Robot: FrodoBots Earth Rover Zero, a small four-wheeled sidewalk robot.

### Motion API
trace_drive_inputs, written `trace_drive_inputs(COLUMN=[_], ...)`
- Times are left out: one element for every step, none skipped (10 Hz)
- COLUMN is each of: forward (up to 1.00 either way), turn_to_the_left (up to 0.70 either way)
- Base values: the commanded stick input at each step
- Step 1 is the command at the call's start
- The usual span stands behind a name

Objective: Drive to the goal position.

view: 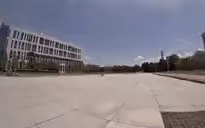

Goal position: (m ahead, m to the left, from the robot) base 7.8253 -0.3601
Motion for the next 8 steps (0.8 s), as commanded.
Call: trace_drive_inputs(forward=[0.5, 0.5, 0.5, 0.5, 0.5, 0.5, 0.5, 0.5], turn_to_the_left=[0.0, 0.0, 0.0, 0.0, 0.0, 0.0, 0.0, 0.0])
